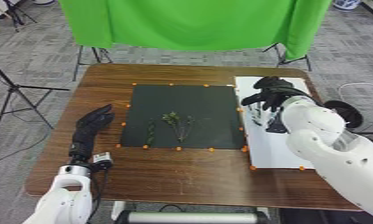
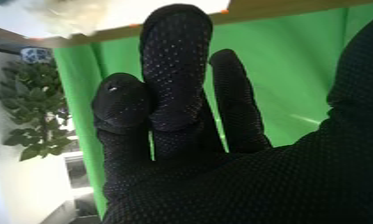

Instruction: Arrange flowers

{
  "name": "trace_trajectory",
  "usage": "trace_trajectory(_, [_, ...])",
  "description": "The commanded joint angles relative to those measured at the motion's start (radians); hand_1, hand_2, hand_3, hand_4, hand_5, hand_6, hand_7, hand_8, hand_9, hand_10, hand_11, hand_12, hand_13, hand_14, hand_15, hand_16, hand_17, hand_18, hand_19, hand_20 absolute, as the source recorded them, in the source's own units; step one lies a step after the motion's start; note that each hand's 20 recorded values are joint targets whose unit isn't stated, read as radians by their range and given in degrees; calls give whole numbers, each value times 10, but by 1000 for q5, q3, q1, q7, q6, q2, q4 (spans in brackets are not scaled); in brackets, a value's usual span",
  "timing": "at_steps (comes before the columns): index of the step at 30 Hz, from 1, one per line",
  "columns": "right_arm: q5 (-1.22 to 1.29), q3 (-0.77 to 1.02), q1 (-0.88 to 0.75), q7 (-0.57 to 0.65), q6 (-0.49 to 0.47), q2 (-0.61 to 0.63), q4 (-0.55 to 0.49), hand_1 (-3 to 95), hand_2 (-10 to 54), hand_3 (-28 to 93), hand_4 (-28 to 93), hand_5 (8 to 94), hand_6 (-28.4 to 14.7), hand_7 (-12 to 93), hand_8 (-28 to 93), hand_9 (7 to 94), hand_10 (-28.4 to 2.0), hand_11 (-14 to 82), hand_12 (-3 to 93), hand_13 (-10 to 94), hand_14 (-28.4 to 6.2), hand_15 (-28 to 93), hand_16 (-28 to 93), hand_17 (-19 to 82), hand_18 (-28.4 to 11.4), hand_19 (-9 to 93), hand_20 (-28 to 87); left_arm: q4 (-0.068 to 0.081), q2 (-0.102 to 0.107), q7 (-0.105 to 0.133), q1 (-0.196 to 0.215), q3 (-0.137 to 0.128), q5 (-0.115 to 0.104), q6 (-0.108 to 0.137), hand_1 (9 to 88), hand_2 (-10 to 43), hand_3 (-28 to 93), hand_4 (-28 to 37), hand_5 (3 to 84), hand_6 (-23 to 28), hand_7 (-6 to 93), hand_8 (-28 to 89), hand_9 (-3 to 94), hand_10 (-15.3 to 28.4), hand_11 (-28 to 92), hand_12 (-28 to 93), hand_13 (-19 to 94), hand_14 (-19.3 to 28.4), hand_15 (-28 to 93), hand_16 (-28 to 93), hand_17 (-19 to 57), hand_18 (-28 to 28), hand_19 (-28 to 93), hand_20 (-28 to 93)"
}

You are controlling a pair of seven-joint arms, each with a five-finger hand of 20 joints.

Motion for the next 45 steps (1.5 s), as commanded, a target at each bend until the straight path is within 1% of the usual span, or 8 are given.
trace_trajectory(1, [-23, -81, 79, 22, -30, -27, 71, 219, -95, 604, -155, 455, -8, 77, -50, 512, -182, 66, 174, 826, -80, 570, 238, 545, -168, 932, 421, 5, -8, -13, 14, 7, -1, -2, 215, -61, 745, -274, 446, -4, 161, -99, 462, 129, 177, 94, 358, 153, 163, -18, 31, 109, 42, 136])
trace_trajectory(12, [-29, -111, 73, 65, -53, -52, 137, 231, -95, 615, -156, 469, 6, 99, -56, 527, -184, 69, 174, 830, -77, 576, 234, 553, -166, 932, 427, 3, -10, -14, 18, 5, -2, 0, 216, -59, 743, -272, 456, -2, 152, -96, 464, 129, 178, 94, 358, 153, 164, -18, 31, 108, 41, 136])
trace_trajectory(26, [-52, -123, 6, 94, 18, -76, 163, 273, -95, 630, -159, 507, 11, 119, -62, 580, -183, 90, 178, 854, -62, 578, 232, 580, -154, 932, 433, 9, -13, -20, 11, 9, 2, -15, 217, -58, 743, -271, 458, -6, 150, -94, 463, 129, 178, 94, 359, 153, 164, -18, 32, 108, 40, 136])
trace_trajectory(32, [-29, -125, -42, 106, 111, -85, 169, 365, -95, 673, -162, 558, 13, 155, -76, 656, -168, 131, 169, 889, -46, 565, 237, 615, -135, 932, 425, 11, -14, -22, 10, 11, 3, -23, 217, -58, 743, -271, 459, -7, 150, -94, 463, 128, 178, 94, 359, 153, 165, -18, 32, 108, 40, 136])
trace_trajectory(36, [-31, -126, -69, 99, 168, -86, 172, 447, -95, 676, -172, 609, 15, 190, -85, 738, -144, 178, 172, 914, -31, 547, 245, 641, -118, 932, 411, 13, -15, -22, 6, 13, 3, -26, 219, -57, 742, -271, 459, -7, 150, -94, 463, 129, 177, 94, 358, 153, 165, -19, 32, 108, 40, 136])
trace_trajectory(39, [-40, -126, -87, 95, 181, -83, 167, 513, -95, 637, -179, 639, 12, 208, 48, 826, -111, 143, 264, 927, -27, 534, 260, 650, -112, 932, 400, 14, -15, -25, 5, 15, 6, -31, 220, -57, 741, -271, 459, -7, 150, -94, 463, 129, 178, 94, 358, 153, 165, -18, 32, 108, 40, 136])
trace_trajectory(41, [-41, -129, -95, 94, 187, -85, 165, 542, -95, 614, -173, 654, 11, 210, 72, 873, -99, 121, 313, 935, -24, 530, 262, 658, -108, 932, 389, 14, -16, -25, 6, 15, 5, -31, 220, -56, 741, -271, 459, -7, 150, -94, 463, 128, 179, 94, 358, 153, 165, -19, 32, 108, 40, 136])
trace_trajectory(45, [-22, -131, -109, 90, 185, -87, 162, 570, -95, 591, -161, 683, 9, 211, 88, 909, -92, 117, 337, 937, -21, 541, 248, 674, -102, 931, 375, 13, -17, -27, 8, 17, 6, -34, 219, -57, 741, -270, 459, -7, 149, -94, 463, 127, 179, 94, 358, 153, 165, -19, 32, 108, 41, 137])
